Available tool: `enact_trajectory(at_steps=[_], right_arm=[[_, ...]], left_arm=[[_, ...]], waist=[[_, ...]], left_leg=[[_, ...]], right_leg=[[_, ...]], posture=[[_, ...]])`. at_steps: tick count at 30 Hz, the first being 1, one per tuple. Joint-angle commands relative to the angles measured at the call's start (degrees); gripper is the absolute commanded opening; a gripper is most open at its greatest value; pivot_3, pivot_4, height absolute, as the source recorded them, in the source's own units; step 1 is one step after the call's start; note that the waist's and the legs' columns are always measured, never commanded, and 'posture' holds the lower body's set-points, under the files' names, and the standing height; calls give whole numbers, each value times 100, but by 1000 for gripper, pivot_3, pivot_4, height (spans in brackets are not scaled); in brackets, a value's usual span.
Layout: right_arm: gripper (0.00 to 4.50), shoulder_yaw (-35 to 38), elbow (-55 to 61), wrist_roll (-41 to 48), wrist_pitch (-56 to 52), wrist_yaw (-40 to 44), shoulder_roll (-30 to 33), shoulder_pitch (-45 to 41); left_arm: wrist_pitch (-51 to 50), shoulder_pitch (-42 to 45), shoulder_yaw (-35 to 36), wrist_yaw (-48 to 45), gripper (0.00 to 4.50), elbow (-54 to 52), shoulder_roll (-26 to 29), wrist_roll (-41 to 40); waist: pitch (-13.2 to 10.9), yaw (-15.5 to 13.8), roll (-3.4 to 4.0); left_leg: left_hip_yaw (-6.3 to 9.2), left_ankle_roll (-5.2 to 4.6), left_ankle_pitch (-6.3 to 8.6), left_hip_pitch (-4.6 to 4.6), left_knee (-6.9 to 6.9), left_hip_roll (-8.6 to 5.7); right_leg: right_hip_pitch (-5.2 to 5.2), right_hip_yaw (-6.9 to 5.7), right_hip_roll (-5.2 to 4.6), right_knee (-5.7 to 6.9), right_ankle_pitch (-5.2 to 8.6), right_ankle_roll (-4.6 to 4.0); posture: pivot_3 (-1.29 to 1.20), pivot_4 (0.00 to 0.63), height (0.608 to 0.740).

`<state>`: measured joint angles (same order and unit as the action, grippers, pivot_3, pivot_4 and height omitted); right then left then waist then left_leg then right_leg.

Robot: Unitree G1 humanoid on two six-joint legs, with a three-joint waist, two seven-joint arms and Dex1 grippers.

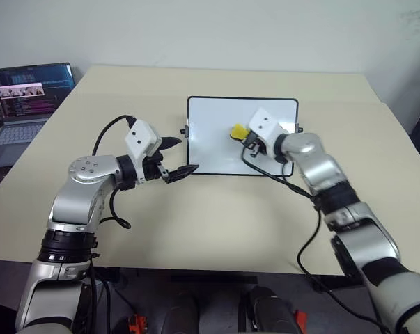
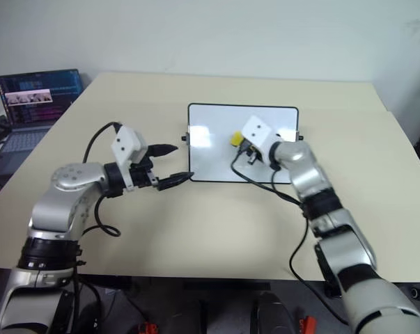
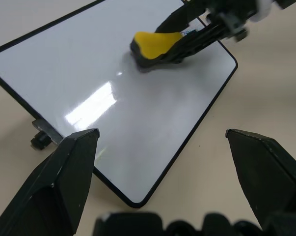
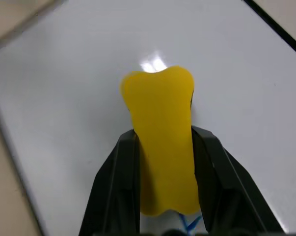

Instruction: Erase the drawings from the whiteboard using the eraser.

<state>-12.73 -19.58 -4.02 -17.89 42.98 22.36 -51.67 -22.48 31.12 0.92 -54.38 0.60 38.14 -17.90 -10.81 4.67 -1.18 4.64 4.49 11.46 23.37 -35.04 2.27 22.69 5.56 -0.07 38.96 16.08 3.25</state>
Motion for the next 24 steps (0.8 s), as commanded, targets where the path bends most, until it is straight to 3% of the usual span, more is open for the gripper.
enact_trajectory(at_steps=[1, 12, 17, 24], right_arm=[[1108, 629, 1230, 490, -413, 574, 754, 221], [1108, 1439, 1682, 595, 291, 969, 2506, 2198], [1108, 1708, 2039, 737, 110, 890, 2734, 2533], [1108, 1605, 2017, 719, -12, 680, 2665, 2213]], left_arm=[[95, 83, 135, -33, 4500, -2, 85, -35], [222, 199, 155, -189, 4500, 297, 224, -3], [280, 275, 117, -211, 4500, 403, 234, 18], [308, 293, 79, -202, 4500, 417, 198, 38]], waist=[[0, -6, 1], [-1, 8, 0], [-1, 21, 0], [-1, 6, 0]], left_leg=[[1, 0, 0, 20, 0, 0], [-7, -2, 1, 48, 2, -2], [-8, -1, 0, 45, 0, -1], [-7, -1, 0, 46, -6, -2]], right_leg=[[23, -3, 0, 1, 3, -1], [53, 3, -2, -1, 8, -6], [53, 5, -1, 3, 8, -6], [50, 4, -2, 2, 8, -6]], posture=[[0, 150, 740], [0, 150, 740], [0, 150, 740], [0, 150, 740]])
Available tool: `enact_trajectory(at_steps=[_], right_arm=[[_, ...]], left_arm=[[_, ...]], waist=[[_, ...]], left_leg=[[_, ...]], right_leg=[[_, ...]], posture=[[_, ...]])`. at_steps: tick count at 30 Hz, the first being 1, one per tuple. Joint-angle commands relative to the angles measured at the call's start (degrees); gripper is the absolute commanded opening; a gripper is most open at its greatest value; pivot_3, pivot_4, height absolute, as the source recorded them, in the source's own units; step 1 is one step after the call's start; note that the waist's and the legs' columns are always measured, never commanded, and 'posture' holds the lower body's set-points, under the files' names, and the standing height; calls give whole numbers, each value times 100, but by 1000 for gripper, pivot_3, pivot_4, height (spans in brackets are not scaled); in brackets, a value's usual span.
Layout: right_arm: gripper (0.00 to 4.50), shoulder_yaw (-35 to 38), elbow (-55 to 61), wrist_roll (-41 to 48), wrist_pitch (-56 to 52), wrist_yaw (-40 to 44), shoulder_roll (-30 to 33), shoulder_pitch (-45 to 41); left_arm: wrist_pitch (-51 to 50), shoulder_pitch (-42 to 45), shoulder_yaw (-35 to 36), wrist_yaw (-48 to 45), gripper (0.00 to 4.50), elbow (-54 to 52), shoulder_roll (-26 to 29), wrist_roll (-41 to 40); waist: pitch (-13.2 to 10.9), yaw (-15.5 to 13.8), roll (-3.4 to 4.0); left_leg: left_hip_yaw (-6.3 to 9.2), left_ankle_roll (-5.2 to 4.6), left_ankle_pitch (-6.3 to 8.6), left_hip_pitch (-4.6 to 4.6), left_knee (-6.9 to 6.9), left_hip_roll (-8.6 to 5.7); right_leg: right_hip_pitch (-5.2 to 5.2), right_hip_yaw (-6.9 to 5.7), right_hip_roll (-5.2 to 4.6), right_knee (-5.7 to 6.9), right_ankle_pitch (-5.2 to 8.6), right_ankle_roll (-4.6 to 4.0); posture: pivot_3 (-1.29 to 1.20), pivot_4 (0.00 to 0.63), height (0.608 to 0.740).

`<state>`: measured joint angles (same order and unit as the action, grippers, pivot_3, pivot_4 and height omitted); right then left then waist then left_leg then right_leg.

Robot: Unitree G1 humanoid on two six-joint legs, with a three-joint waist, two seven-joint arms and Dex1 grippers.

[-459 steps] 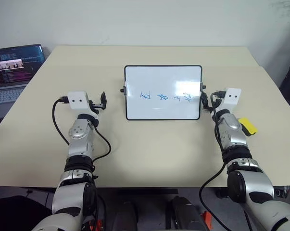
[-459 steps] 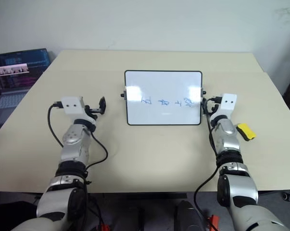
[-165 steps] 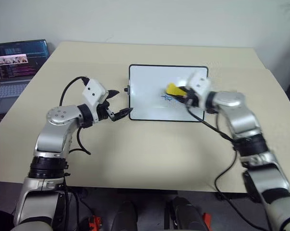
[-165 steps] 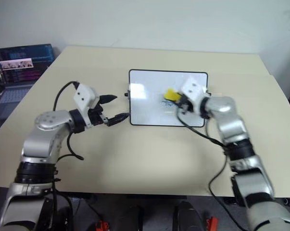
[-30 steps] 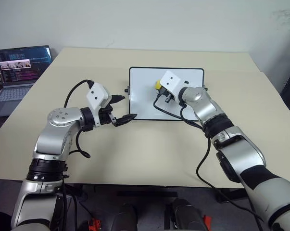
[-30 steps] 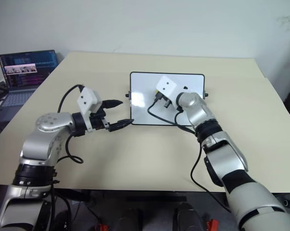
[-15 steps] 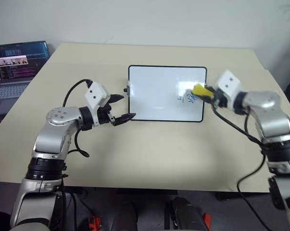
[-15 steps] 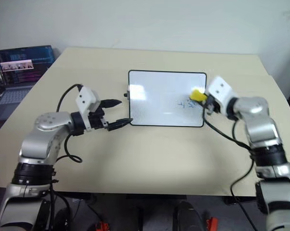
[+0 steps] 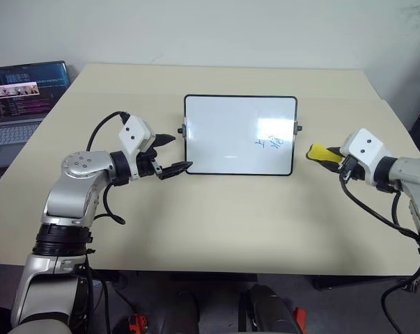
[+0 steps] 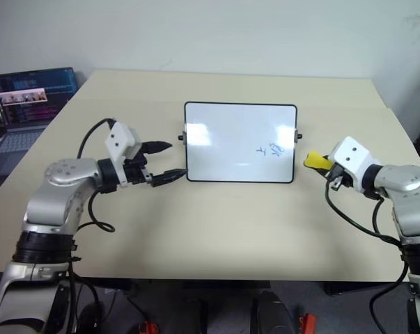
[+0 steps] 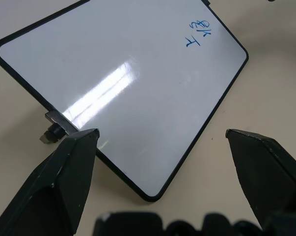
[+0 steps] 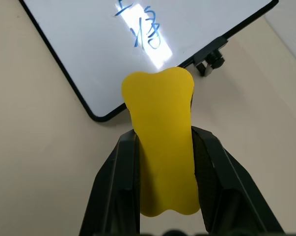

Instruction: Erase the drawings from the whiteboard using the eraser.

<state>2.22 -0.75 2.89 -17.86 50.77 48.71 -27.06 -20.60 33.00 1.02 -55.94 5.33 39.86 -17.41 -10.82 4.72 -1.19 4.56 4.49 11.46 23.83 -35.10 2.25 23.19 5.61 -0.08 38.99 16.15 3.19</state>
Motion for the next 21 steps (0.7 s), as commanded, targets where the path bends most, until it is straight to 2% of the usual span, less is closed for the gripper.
enact_trajectory(at_steps=[1, 21], right_arm=[[1108, 98, 96, 14, -28, -144, 12, -315], [1108, -43, -12, -73, -41, -293, 17, -427]], left_arm=[[121, 106, 71, -46, 4500, -59, 28, -10], [110, 142, 43, -52, 4500, -55, 1, -13]], waist=[[0, 1, 0], [0, -12, 0]], left_leg=[[0, 0, 0, 0, 0, 0], [0, 0, 0, 0, 1, 0]], right_leg=[[0, 0, 0, 0, 0, 0], [0, -2, 0, 0, 0, -1]], posture=[[0, 150, 740], [0, 150, 740]])
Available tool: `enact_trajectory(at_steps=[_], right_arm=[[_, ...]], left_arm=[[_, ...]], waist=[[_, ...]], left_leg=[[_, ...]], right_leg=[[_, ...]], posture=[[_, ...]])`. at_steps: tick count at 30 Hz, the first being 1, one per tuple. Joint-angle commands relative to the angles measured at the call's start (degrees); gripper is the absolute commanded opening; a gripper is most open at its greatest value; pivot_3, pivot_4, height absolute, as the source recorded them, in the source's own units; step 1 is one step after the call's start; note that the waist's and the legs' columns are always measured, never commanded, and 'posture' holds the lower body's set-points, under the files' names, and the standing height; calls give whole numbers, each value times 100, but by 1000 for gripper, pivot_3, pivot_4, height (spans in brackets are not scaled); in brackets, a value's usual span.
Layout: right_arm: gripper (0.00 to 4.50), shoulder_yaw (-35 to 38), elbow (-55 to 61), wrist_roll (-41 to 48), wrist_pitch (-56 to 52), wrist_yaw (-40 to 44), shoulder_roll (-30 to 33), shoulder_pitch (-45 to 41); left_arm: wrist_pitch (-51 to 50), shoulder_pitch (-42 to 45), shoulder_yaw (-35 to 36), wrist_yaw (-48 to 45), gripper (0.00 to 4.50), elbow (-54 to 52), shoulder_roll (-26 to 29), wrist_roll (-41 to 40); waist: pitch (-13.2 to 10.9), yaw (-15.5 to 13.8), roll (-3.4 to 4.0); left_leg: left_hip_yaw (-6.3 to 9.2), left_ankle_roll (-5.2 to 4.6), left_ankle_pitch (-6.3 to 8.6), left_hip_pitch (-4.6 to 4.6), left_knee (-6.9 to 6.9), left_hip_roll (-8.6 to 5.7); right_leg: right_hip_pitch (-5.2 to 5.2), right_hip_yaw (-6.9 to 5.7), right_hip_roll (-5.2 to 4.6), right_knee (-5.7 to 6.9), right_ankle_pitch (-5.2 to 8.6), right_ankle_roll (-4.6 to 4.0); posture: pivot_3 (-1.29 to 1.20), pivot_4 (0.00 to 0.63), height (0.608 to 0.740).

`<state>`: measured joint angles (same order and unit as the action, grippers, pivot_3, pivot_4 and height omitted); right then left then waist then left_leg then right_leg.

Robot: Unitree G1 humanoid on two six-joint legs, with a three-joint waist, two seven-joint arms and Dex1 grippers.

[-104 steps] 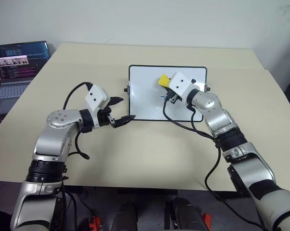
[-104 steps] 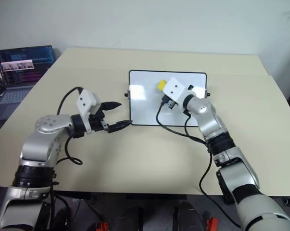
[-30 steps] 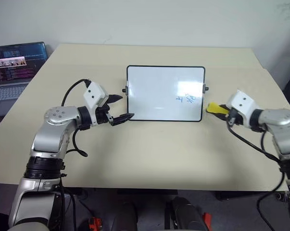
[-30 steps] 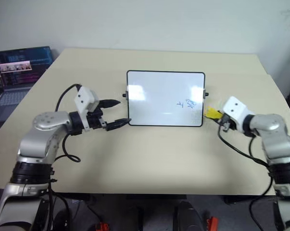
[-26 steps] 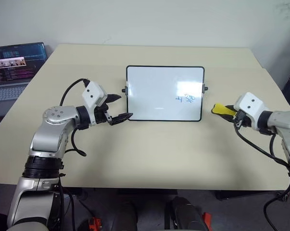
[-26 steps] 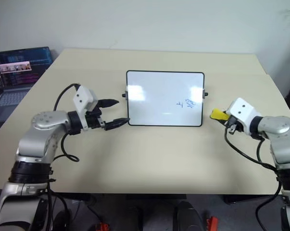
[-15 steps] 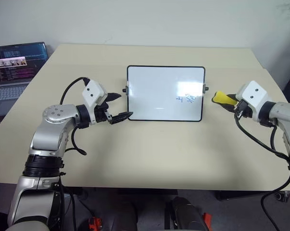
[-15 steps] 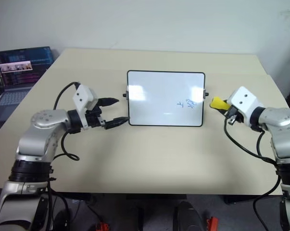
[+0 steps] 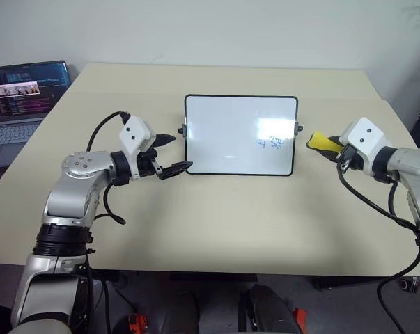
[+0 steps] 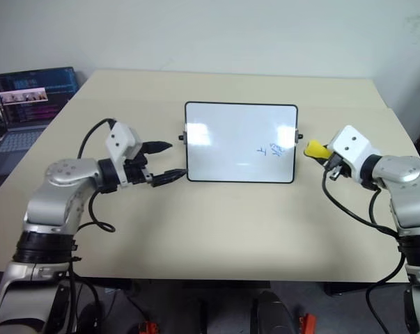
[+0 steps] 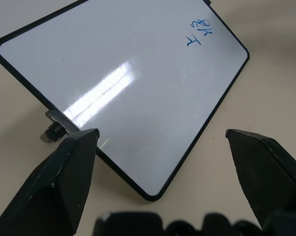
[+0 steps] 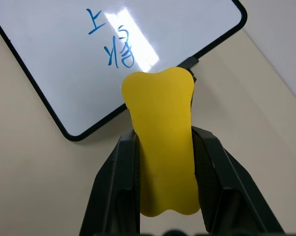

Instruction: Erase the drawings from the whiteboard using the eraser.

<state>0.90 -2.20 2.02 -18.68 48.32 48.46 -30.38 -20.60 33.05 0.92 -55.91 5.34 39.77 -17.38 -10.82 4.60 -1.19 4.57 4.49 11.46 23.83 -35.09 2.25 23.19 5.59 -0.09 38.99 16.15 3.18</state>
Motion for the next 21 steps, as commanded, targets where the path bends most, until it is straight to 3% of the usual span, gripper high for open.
enact_trajectory(at_steps=[1, 7, 16, 21], right_arm=[[1108, 97, 139, 13, 47, -60, 32, -101], [1108, -22, 203, -21, 48, -206, -207, -424], [1108, -1165, -667, -853, 431, -1164, -1898, -1696], [1108, -1456, -1465, -1156, 718, -1470, -2440, -2133]], left_arm=[[112, 145, 46, -61, 4500, -46, 7, -14], [168, 222, -19, -90, 4500, 59, -53, 30], [259, 358, -151, -144, 4500, 203, -287, 97], [266, 346, -125, -168, 4500, 186, -253, 93]], waist=[[0, 0, 0], [0, 15, 0], [0, 20, 0], [0, 0, 0]], left_leg=[[0, 0, 0, 0, 0, 0], [0, 0, 0, -1, 0, 0], [2, 1, -1, -1, -2, 3], [4, 1, -1, 2, -1, 2]], right_leg=[[0, 0, 0, 0, 0, 0], [0, 1, 0, 2, 0, 0], [0, -2, 3, 5, -1, -2], [2, -6, 1, 4, -1, -2]], posture=[[0, 150, 740], [0, 150, 740], [0, 150, 740], [0, 150, 740]])
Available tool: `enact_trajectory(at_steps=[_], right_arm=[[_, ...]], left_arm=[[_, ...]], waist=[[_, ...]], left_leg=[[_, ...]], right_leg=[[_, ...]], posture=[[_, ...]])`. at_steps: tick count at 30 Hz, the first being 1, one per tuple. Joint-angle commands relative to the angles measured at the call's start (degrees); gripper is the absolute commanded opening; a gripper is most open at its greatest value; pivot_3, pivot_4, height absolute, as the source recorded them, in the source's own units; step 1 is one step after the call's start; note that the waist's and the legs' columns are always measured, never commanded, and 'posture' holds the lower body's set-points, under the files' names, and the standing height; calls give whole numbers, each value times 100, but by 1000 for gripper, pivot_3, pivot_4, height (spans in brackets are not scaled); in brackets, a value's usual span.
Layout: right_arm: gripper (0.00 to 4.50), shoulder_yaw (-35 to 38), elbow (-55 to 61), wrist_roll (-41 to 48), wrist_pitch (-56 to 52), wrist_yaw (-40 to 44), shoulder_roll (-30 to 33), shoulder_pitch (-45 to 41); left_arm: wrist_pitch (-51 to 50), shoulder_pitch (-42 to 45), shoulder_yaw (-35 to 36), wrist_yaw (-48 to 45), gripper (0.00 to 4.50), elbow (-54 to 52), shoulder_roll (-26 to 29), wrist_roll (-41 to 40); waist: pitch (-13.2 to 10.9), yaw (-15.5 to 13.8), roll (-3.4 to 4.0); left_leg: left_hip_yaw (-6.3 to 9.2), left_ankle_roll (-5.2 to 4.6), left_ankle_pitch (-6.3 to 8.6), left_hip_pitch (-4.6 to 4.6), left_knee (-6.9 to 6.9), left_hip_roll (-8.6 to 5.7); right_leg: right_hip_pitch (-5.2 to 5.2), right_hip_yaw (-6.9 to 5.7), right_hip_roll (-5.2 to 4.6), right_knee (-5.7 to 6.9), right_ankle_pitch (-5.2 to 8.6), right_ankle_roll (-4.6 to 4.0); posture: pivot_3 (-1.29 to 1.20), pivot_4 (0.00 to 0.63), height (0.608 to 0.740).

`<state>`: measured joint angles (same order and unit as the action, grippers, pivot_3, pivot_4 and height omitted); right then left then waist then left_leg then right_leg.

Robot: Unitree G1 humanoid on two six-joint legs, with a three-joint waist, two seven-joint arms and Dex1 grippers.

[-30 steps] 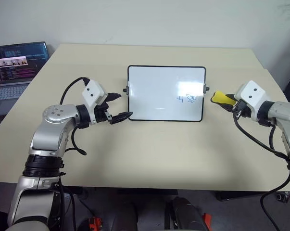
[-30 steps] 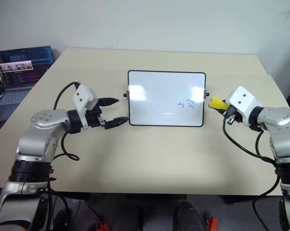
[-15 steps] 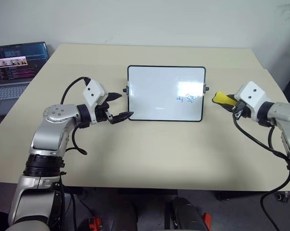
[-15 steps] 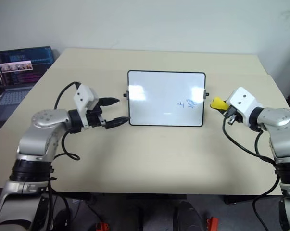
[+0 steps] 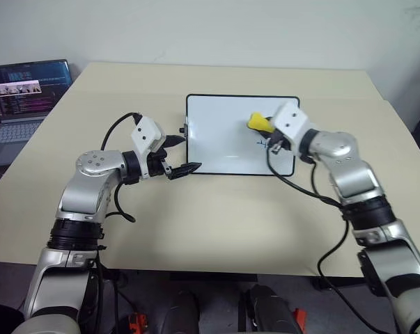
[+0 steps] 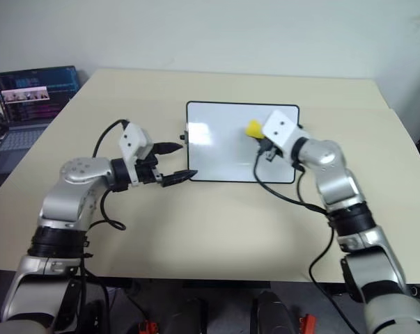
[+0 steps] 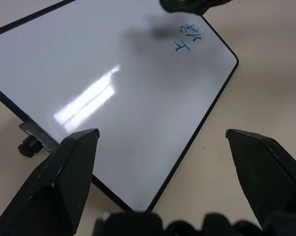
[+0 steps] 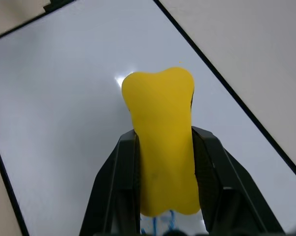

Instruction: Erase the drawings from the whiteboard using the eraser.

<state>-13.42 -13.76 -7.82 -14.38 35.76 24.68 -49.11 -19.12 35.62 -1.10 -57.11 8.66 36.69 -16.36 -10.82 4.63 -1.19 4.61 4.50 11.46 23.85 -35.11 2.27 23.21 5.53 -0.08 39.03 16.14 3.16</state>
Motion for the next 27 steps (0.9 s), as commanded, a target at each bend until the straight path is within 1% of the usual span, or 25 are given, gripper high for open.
enact_trajectory(at_steps=[1, 11, 17, 23, 27], right_arm=[[1108, -58, -550, -249, 387, -298, -104, -321], [1108, -95, -1827, -587, 934, -626, -193, -673], [1108, -79, -2256, -660, 1181, -657, -188, -809], [1107, -215, -2502, -715, 1410, -395, -263, -664], [1106, -345, -2632, -777, 1470, -176, -275, -302]], left_arm=[[110, 56, 92, -48, 4500, -177, 72, -17], [35, -92, 149, -3, 4500, -350, 115, -46], [17, -110, 158, 12, 4500, -380, 117, -46], [4, -62, 165, 33, 4500, -377, 117, -43], [9, -42, 197, 45, 4500, -364, 160, -26]], waist=[[0, -4, 0], [0, 35, 0], [0, 36, 0], [2, 38, -1], [7, 43, -4]], left_leg=[[0, 0, 0, 0, 0, 0], [-1, 0, 0, -1, 0, -1], [-1, 0, 0, -3, -1, -1], [-1, 0, -1, -8, -3, -1], [-1, 0, 0, -11, -4, -1]], right_leg=[[0, 0, -1, 0, 0, 0], [0, 1, -3, 3, 0, -1], [0, 1, -3, 7, -1, -1], [-3, 2, -2, 11, -1, -1], [-6, 2, -2, 12, -1, -1]], posture=[[0, 150, 740], [0, 150, 740], [0, 150, 740], [0, 150, 740], [0, 150, 740]])
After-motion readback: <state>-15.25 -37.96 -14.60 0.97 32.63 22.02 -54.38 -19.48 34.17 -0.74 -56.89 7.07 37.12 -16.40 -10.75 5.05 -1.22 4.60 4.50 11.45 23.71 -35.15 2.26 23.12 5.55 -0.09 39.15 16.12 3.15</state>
